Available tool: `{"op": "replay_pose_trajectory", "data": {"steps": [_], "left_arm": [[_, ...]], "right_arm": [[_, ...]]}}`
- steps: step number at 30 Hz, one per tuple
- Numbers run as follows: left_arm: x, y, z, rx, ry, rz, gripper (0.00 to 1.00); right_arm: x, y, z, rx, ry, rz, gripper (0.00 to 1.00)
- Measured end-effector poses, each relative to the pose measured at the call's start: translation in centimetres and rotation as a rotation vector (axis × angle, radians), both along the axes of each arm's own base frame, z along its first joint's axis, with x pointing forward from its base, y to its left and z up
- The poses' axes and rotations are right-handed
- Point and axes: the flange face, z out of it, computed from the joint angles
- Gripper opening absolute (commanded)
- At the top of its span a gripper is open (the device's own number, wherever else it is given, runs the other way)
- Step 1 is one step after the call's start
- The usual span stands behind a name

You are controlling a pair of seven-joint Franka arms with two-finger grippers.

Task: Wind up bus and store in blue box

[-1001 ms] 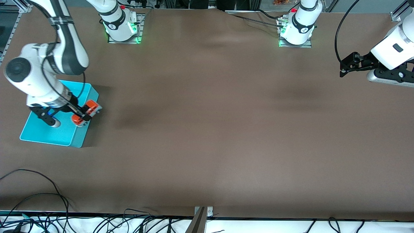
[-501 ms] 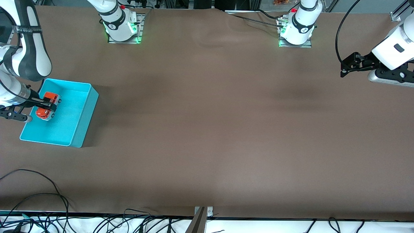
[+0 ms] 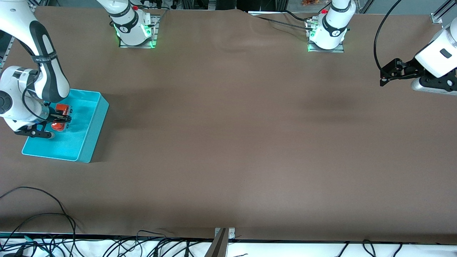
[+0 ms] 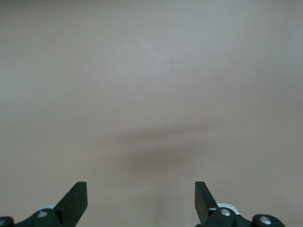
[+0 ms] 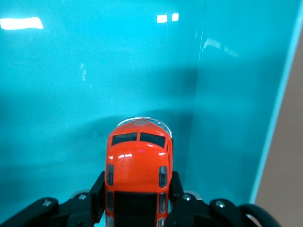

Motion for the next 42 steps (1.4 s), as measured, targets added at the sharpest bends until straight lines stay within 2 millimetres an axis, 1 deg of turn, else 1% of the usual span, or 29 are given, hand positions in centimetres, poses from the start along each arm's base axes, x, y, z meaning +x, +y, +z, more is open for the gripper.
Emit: {"op": "replay_pose_trajectory", "data": {"steps": [6, 11, 13, 17, 18, 19, 20, 21, 22, 24, 25, 30, 35, 39, 42], "left_arm": [[0.0, 0.3, 0.0, 0.000, 0.000, 0.006, 1.00], [0.1, 1.1, 0.0, 0.000, -0.001, 0.020, 1.00], [0.2, 1.4, 0.3, -0.001, -0.011, 0.027, 1.00], [0.3, 2.5, 1.4, -0.002, -0.036, 0.046, 1.00], [0.3, 2.8, 1.6, -0.002, -0.041, 0.051, 1.00], [0.3, 2.9, 1.8, -0.002, -0.044, 0.054, 1.00], [0.3, 3.1, 1.9, -0.002, -0.047, 0.057, 1.00], [0.3, 3.2, 2.0, -0.002, -0.048, 0.059, 1.00], [0.3, 3.3, 2.0, -0.002, -0.049, 0.060, 1.00], [0.3, 3.3, 2.0, -0.002, -0.049, 0.060, 1.00], [0.3, 3.3, 2.0, -0.002, -0.049, 0.060, 1.00], [0.4, 3.2, 1.9, -0.002, -0.047, 0.059, 1.00], [0.5, 3.2, 1.6, -0.002, -0.042, 0.059, 1.00], [0.6, 3.2, 1.5, -0.002, -0.040, 0.059, 1.00], [0.6, 3.1, 1.5, -0.002, -0.040, 0.057, 1.00]], "right_arm": [[-0.5, -0.6, -1.4, 0.004, 0.024, -0.010, 0.00], [-0.6, -0.8, -2.3, 0.006, 0.029, -0.012, 0.00], [-0.6, -0.8, -2.7, 0.007, 0.027, -0.010, 0.00], [-0.6, -0.8, -3.3, 0.008, 0.022, -0.006, 0.33], [-0.5, -0.8, -3.4, 0.008, 0.021, -0.005, 0.46], [-0.5, -0.8, -3.4, 0.007, 0.020, -0.005, 0.65], [-0.5, -0.8, -3.4, 0.007, 0.020, -0.005, 0.77], [-0.5, -0.8, -3.4, 0.007, 0.020, -0.005, 0.87], [-0.5, -0.8, -3.4, 0.008, 0.020, -0.005, 0.91], [-0.5, -0.7, -3.5, 0.009, 0.021, -0.003, 0.95], [-0.5, -0.6, -3.6, 0.010, 0.022, -0.002, 1.00], [-0.3, 0.1, -4.2, 0.017, 0.027, 0.011, 1.00], [0.1, 0.9, -3.9, 0.022, 0.021, 0.023, 1.00], [0.5, 1.3, -2.8, 0.023, 0.028, 0.026, 1.00], [0.9, 1.4, -1.1, 0.019, 0.033, 0.020, 1.00]]}}
